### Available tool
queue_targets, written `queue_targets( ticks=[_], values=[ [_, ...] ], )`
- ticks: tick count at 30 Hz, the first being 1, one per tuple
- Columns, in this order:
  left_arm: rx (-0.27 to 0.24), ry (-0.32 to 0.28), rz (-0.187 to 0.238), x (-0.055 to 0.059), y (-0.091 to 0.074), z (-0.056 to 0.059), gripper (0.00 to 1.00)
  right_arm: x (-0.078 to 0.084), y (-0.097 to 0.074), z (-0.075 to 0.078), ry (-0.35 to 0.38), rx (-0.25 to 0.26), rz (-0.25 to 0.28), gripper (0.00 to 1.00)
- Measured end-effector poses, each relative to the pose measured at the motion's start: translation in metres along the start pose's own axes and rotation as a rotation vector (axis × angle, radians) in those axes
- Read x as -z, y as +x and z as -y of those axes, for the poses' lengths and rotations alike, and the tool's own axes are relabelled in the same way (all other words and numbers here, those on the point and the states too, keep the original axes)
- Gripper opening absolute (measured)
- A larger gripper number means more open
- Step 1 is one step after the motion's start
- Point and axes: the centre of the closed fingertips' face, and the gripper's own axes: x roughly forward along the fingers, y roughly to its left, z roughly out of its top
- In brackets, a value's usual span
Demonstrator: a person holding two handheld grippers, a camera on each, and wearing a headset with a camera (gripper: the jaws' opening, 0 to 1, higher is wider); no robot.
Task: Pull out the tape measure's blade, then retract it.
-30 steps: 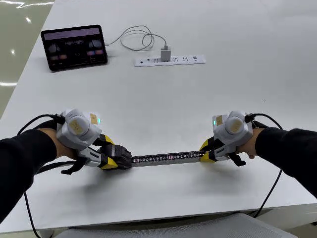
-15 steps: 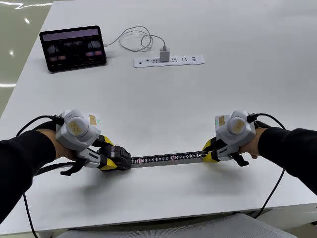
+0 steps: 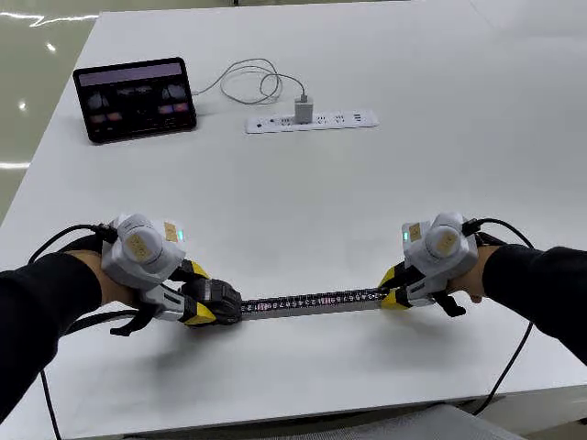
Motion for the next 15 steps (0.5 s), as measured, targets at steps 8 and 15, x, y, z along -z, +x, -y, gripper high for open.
queue_targets(
  ticks=[8,15],
  values=[
    [-0.001,0.001,-0.002,-0.0004,-0.0003,0.0007,0.31,0.0009,0.0000,0.0002,0.006,0.002,0.003,0.10],
    [0.000,0.002,-0.001,-0.0004,-0.0003,0.0007,0.31,0.0007,0.0000,-0.0002,0.010,0.001,-0.001,0.10]
  ],
)
